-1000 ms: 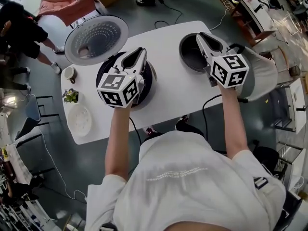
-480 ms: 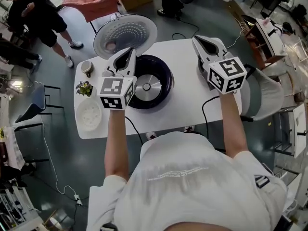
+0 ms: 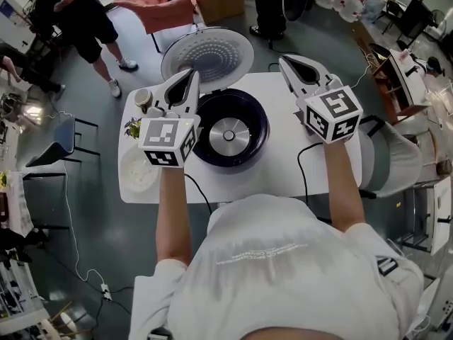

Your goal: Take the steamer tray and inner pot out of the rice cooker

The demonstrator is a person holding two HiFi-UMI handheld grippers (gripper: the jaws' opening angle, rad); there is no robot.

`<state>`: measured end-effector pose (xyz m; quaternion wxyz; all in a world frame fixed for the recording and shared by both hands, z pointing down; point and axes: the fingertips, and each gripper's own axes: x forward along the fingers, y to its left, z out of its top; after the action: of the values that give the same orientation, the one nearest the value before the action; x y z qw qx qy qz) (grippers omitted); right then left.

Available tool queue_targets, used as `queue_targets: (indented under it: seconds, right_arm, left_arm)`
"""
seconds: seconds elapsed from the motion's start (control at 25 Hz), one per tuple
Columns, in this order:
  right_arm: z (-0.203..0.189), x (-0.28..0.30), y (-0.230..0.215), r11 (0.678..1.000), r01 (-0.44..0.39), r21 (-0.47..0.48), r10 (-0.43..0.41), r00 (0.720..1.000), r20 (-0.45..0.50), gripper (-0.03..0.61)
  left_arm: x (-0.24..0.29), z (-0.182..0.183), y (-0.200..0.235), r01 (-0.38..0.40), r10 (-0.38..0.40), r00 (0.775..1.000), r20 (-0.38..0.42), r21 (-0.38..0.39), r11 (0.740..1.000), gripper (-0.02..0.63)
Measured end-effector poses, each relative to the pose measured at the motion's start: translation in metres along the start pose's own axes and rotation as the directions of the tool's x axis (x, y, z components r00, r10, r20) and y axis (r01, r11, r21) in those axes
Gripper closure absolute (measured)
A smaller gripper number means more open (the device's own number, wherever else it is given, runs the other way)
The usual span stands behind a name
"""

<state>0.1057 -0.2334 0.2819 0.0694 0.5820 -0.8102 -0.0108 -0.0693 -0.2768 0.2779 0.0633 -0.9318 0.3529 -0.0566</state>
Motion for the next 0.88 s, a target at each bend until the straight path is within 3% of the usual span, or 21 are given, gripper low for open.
queue_targets:
  seconds: [0.4, 0.88]
  right_arm:
    - [0.023, 0.010, 0.017, 0.998, -0.043, -0.040, 0.044, 0.999, 0.026, 0.554]
    - [0.008, 0.009, 0.012, 0.998, -0.012, -0.066, 0.010, 1.000, -0.019, 0.554]
  left_arm:
    - [-0.017, 0.024, 0.025, -0.060, 0.059, 0.996, 0.068, 0.013, 0.998, 0.600]
    - [-0.013, 0.017, 0.020, -0.060, 0.059, 0.998, 0.039, 0.046, 0.997, 0.598]
